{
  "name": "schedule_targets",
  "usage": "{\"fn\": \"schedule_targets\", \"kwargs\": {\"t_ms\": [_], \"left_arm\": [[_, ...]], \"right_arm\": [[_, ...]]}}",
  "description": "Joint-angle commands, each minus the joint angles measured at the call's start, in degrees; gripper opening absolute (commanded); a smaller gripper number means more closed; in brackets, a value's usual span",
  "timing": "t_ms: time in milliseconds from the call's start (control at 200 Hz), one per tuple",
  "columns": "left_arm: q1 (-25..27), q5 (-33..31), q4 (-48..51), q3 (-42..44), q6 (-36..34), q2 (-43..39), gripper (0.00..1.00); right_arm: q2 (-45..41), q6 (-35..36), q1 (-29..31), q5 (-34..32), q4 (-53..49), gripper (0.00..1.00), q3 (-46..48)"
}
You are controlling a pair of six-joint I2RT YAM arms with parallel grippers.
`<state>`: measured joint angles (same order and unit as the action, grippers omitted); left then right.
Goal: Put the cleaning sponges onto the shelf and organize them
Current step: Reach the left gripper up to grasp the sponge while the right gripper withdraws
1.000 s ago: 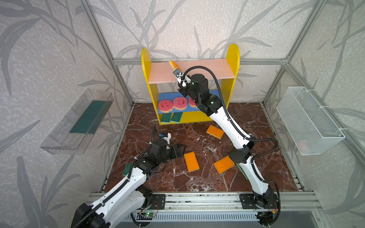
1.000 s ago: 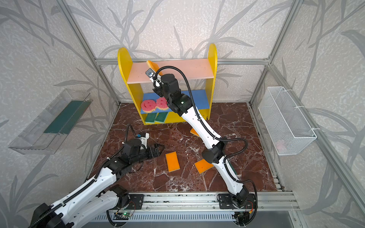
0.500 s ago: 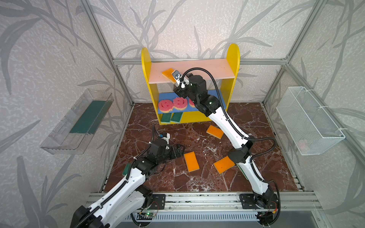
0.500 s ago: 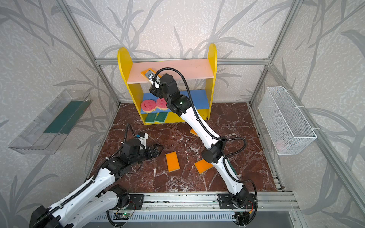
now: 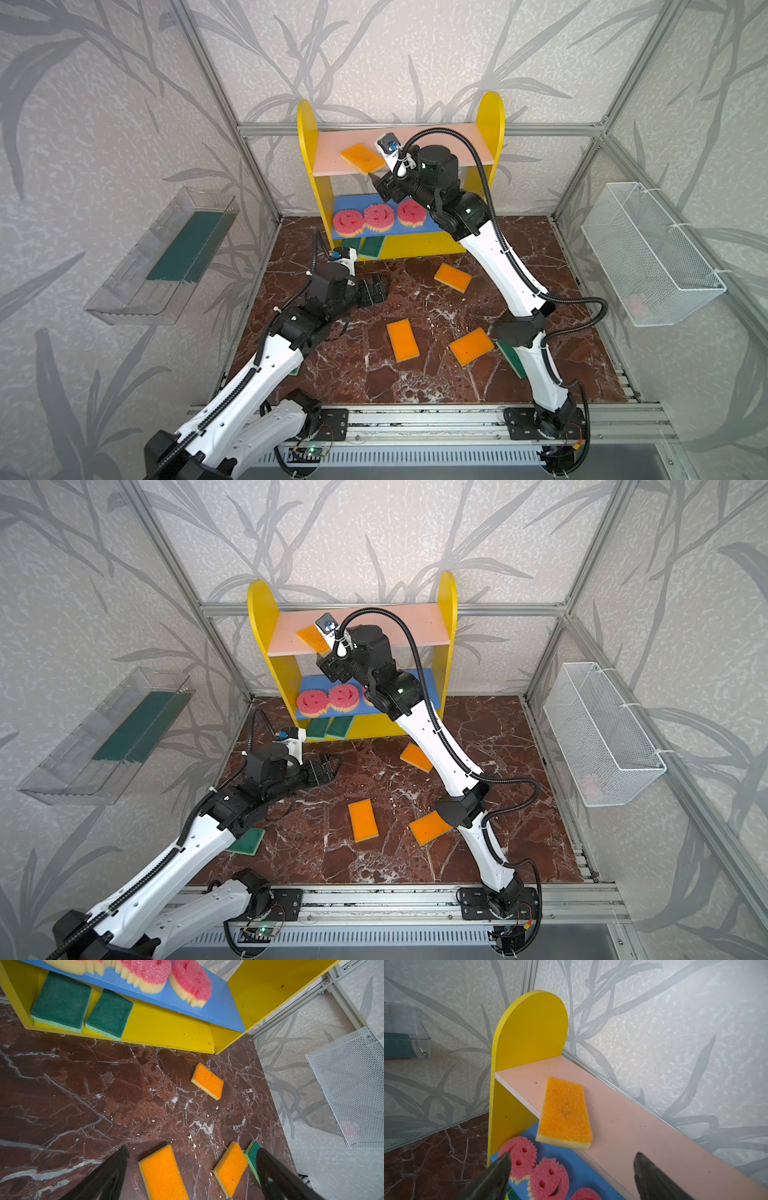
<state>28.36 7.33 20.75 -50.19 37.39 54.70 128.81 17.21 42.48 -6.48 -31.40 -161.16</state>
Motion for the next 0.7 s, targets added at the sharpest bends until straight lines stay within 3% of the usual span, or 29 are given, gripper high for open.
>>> {"fn": "schedule_targets", "kwargs": {"t_ms": [0,250,455,550,695], "left_arm": [[-0.3,-2.4,2.7,-2.8,-2.0,0.8,0.97],[-0.7,-7.0,7.8,-16.7,-7.2,6.4,0.94],[-0.8,-14.3,20.6,-40.4,-18.1,20.6,0.84],[-0.8,-18.7,27.6,-52.6,-23.0,28.0,0.80],[-0.8,-20.6,31.9,-67.9,-26.7,36.0,0.73]], "right_arm": [[-1.6,-2.7,-1.2,0.2,-3.6,0.91,1.8],[-13.8,-10.1,-4.0,2.4,-2.0,0.92,15.5],[-37.0,-16.4,-7.0,4.7,17.9,0.91,53.7],[-46.4,-22.0,-10.6,6.3,22.4,0.91,68.5],[-57.4,-26.9,-15.4,7.7,25.2,0.91,85.0]]}}
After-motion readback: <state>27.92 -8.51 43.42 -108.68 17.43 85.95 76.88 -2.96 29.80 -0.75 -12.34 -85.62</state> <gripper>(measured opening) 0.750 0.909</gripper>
